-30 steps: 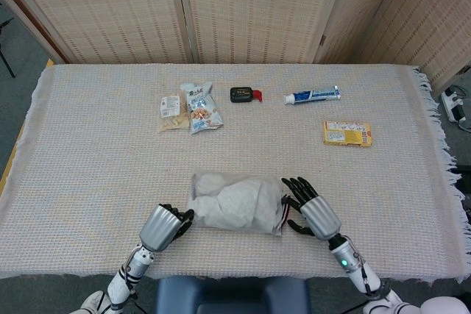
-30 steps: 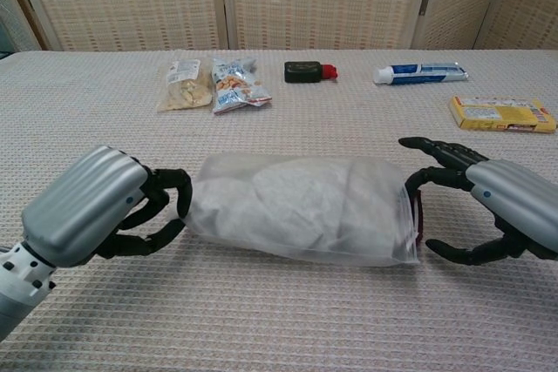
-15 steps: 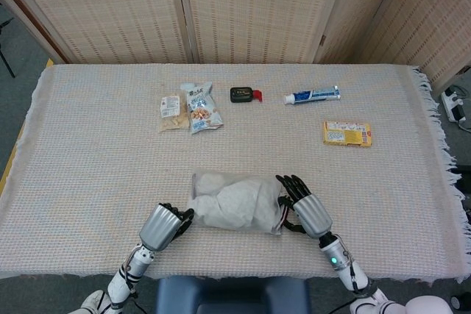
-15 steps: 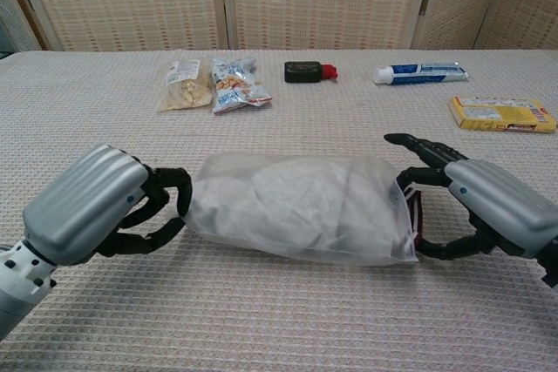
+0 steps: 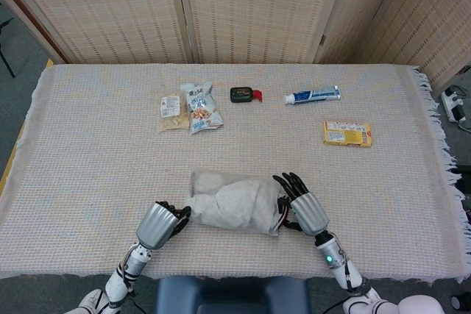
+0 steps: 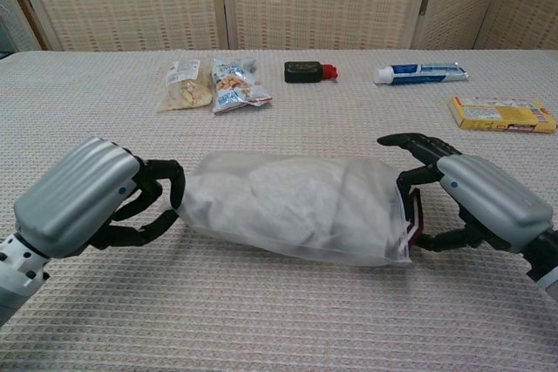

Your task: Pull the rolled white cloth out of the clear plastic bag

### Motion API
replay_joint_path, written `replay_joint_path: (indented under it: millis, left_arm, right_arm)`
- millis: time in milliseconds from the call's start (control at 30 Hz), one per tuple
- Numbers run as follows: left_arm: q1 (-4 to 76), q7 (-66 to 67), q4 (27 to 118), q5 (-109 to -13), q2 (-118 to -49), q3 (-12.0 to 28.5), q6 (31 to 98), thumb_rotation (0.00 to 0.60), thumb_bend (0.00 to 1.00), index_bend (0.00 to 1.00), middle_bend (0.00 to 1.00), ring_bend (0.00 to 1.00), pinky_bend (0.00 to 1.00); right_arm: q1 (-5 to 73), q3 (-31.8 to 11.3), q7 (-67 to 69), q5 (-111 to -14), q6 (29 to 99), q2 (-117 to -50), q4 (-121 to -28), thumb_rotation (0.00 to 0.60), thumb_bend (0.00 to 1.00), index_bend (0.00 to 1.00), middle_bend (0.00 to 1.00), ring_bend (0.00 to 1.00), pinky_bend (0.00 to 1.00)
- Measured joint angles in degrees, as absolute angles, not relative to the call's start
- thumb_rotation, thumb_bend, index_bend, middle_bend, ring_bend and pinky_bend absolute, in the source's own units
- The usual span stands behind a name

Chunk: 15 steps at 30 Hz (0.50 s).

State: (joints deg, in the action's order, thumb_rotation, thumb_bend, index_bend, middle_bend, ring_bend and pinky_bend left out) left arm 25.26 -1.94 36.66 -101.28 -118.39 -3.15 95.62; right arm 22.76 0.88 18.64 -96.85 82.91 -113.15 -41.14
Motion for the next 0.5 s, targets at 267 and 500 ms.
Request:
replay_joint_path:
  millis: [267, 500]
  left_arm:
    - [25.34, -1.98, 35.88, -100.67, -117.49, -2.46, 95.86, 0.6, 0.5, 0.75, 1.0, 1.0, 1.0]
    - [24.94, -2.36, 32.64, -98.3, -115.77, -0.62, 95.54, 0.6, 0.5, 0.75, 1.0, 1.0, 1.0]
  right_arm:
    - [22.36, 1.08, 17.37, -96.83, 84.03, -109.89, -43.05, 0.6, 0.61, 0.71, 0.1, 0.0, 0.0]
    - [21.42, 1.08, 15.9, -96.49, 85.36, -103.53, -47.15, 0.6, 0.61, 0.71, 0.1, 0.0, 0.0]
